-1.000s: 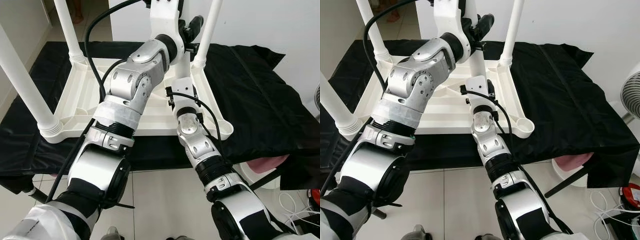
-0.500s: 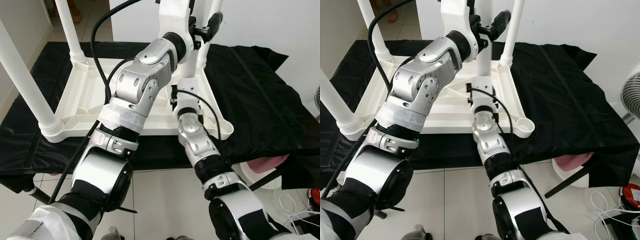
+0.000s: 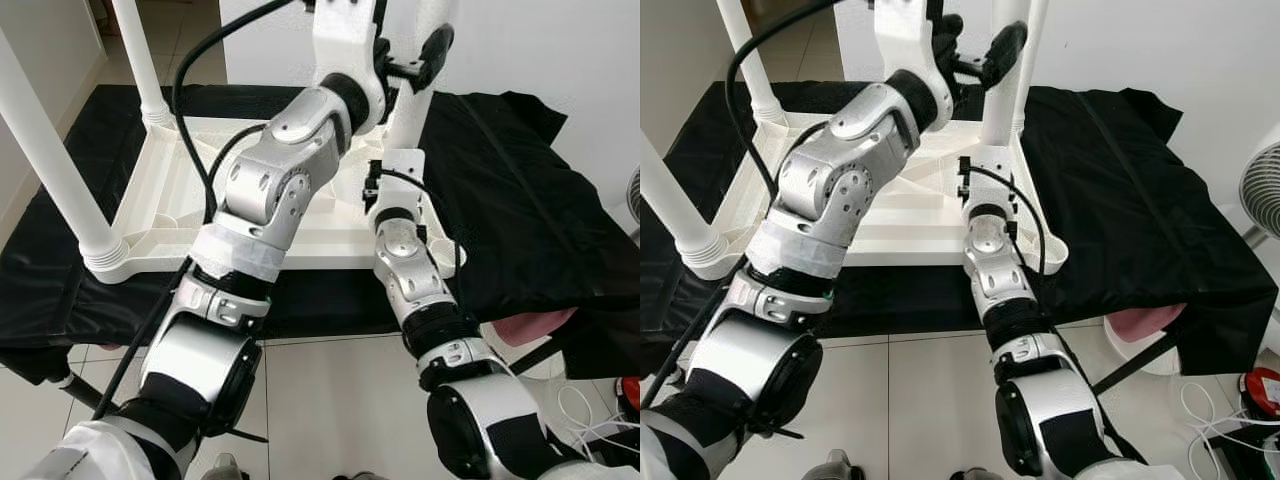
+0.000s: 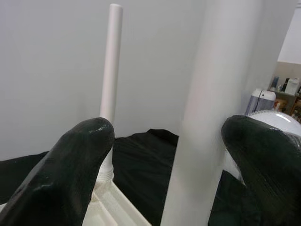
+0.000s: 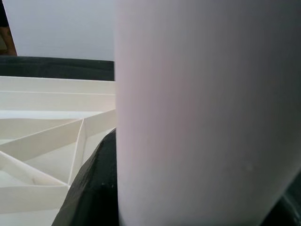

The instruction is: Building children table

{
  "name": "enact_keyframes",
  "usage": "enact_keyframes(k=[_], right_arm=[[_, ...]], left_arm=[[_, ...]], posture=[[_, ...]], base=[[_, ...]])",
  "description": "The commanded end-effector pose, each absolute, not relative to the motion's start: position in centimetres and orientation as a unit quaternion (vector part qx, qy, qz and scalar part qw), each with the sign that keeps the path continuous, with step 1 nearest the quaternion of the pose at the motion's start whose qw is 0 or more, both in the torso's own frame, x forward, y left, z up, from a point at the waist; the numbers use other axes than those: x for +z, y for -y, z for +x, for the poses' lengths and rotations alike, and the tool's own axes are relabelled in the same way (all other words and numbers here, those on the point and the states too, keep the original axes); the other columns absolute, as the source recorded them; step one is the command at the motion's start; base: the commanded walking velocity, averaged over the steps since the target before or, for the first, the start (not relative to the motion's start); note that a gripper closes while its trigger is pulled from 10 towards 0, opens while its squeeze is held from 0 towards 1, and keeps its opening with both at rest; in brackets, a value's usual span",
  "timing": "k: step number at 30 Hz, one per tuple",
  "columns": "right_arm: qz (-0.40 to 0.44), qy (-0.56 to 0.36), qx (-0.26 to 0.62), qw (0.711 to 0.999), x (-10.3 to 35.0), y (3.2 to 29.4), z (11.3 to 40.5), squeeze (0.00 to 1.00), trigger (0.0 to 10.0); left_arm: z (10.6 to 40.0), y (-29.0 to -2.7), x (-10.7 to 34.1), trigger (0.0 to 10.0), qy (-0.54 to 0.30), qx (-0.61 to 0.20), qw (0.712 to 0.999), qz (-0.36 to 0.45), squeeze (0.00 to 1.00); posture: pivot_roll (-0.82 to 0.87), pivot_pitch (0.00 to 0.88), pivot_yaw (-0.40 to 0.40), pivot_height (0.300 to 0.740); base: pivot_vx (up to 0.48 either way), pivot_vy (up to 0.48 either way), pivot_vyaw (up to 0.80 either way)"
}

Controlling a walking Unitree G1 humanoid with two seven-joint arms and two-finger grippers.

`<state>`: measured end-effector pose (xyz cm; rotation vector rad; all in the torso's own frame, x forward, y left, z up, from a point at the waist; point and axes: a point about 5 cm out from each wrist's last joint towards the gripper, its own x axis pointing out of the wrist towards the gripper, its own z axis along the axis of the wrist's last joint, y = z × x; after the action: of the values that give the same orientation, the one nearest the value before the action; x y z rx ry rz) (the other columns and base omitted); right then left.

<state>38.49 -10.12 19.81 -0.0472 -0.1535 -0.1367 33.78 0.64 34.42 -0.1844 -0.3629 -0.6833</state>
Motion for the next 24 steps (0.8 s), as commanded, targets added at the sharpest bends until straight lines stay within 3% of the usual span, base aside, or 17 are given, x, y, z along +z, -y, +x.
enact_keyframes(k=[1, 12, 24], right_arm=[[-0.014, 0.086, -0.090, 0.992, 20.3, 11.4, 38.7, 0.00, 10.0], [-0.009, 0.096, -0.128, 0.987, 20.1, 15.5, 38.3, 0.00, 10.0], [-0.019, 0.114, -0.117, 0.986, 19.9, 16.5, 37.6, 0.00, 10.0]], left_arm=[[33.2, -0.3, 34.0, 10.0, 0.179, -0.395, 0.899, -0.064, 0.00], [33.6, -0.4, 28.6, 10.0, 0.107, -0.384, 0.916, -0.036, 0.00], [33.4, -0.5, 25.6, 10.0, 0.082, -0.385, 0.919, -0.013, 0.00]], posture=[[0.05, 0.000, -0.056, 0.740], [0.04, 0.000, -0.048, 0.740], [0.03, 0.000, -0.046, 0.740]], base=[[0.000, 0.000, 0.00], [0.000, 0.000, 0.00], [0.000, 0.000, 0.00]])
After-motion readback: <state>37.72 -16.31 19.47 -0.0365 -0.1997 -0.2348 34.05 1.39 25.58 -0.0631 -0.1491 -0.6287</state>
